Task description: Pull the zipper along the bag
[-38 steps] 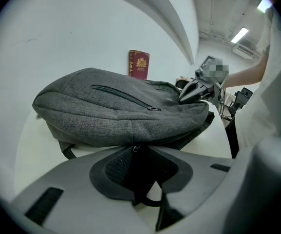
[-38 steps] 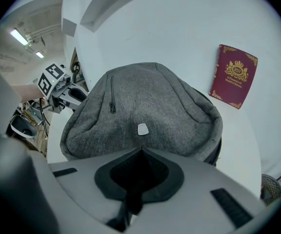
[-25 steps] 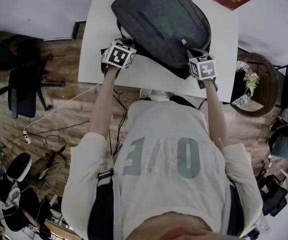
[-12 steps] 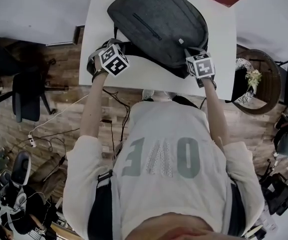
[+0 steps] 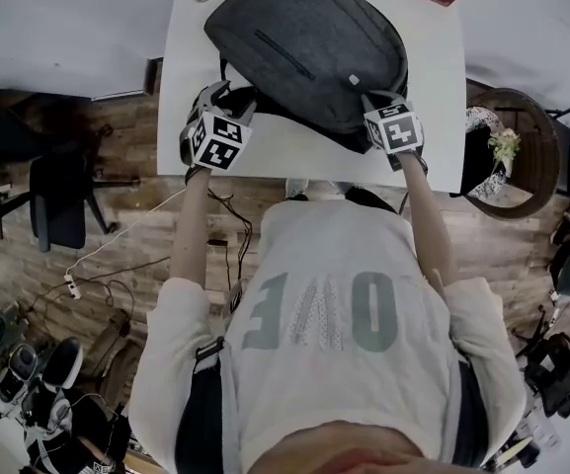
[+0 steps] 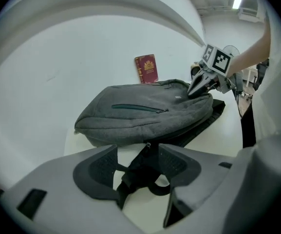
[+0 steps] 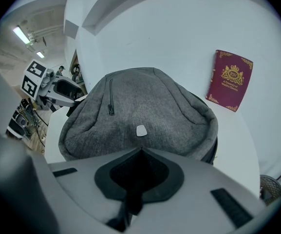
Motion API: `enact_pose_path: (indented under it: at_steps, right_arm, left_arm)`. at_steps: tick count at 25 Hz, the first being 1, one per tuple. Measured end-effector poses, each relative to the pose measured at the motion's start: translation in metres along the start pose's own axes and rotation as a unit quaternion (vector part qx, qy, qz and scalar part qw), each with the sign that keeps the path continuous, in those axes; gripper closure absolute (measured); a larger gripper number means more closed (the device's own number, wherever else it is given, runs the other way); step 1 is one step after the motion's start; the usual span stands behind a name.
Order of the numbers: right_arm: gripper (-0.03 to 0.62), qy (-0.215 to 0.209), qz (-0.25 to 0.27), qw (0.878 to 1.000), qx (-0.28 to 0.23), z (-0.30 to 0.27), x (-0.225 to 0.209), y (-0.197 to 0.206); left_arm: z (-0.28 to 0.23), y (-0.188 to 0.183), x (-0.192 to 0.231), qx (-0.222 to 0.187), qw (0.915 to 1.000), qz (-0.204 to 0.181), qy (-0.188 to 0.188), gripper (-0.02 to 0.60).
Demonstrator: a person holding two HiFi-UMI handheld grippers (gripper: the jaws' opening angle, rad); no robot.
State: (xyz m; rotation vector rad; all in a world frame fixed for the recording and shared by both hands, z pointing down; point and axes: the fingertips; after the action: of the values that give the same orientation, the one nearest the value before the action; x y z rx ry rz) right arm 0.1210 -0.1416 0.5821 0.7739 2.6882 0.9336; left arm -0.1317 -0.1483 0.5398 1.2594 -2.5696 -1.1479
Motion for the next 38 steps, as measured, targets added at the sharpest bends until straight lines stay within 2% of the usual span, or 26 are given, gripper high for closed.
enact_pose_path:
  at_steps: [2, 3, 5, 6, 8, 9, 12, 16, 18, 30, 33, 35, 38]
  right_arm:
    - [0.569, 0.002, 0.001, 1.000, -0.001, 0.001, 0.000, 0.000]
    - [0.569, 0.003, 0.001, 1.000, -0.002, 0.001, 0.000, 0.000]
    - [0.569, 0.004, 0.001, 1.000, -0.002, 0.002, 0.000, 0.001]
    - [0.569, 0.005, 0.001, 1.000, -0.003, 0.002, 0.000, 0.001]
    - [0.569, 0.006, 0.000, 1.000, -0.003, 0.002, 0.001, 0.001]
    - [0.569, 0.007, 0.000, 1.000, -0.004, 0.003, 0.000, 0.001]
    - [0.569, 0.009, 0.000, 1.000, -0.006, 0.002, 0.001, -0.001]
    - [0.569, 0.009, 0.000, 1.000, -0.004, 0.002, 0.001, 0.000]
    - [0.569, 0.011, 0.000, 1.000, -0.005, 0.002, 0.001, 0.000]
    - [0.569, 0.006, -0.009, 1.000, -0.013, 0.000, -0.002, -0.001]
    - [0.569, 0.015, -0.012, 1.000, -0.018, 0.000, -0.003, -0.002]
    - [0.569, 0.021, -0.013, 1.000, -0.017, 0.002, -0.004, 0.000]
    - [0.569, 0.029, -0.018, 0.999, -0.016, 0.005, -0.009, 0.004]
  left_arm:
    - [-0.001, -0.005, -0.013, 0.002, 0.9999, -0.016, 0.006, 0.341]
    - [-0.004, -0.005, -0.018, 0.007, 0.9999, -0.011, 0.007, 0.341]
    - [-0.013, 0.000, -0.022, 0.030, 0.9991, 0.028, 0.003, 0.357]
    - [-0.017, 0.003, -0.023, 0.047, 0.9973, 0.056, -0.005, 0.405]
    - [-0.024, 0.011, -0.019, 0.078, 0.9913, 0.099, -0.036, 0.447]
    - [-0.029, 0.013, -0.015, 0.090, 0.9889, 0.106, -0.052, 0.448]
    - [-0.047, 0.016, -0.010, 0.106, 0.9880, 0.088, -0.069, 0.448]
    - [-0.056, 0.013, -0.017, 0.113, 0.9916, 0.045, -0.043, 0.506]
    - [-0.052, 0.016, -0.016, 0.112, 0.9919, 0.052, -0.032, 0.550]
    - [-0.041, 0.014, -0.024, 0.113, 0.9913, 0.062, 0.027, 0.553]
    - [-0.037, 0.013, -0.028, 0.118, 0.9910, 0.055, 0.028, 0.552]
    - [-0.034, 0.011, -0.043, 0.124, 0.9904, 0.043, 0.045, 0.552]
    - [-0.028, 0.001, -0.088, 0.118, 0.9894, 0.021, 0.083, 0.552]
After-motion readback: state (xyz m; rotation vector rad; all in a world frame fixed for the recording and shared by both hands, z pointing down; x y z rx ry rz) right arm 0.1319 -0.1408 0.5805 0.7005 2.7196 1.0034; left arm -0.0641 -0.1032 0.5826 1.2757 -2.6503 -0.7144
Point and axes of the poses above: the fingertips, and each gripper's own axes: z backward along the fingers, x to its left, y out of its underside, and after that the axes turned 1 degree about z, right-handed
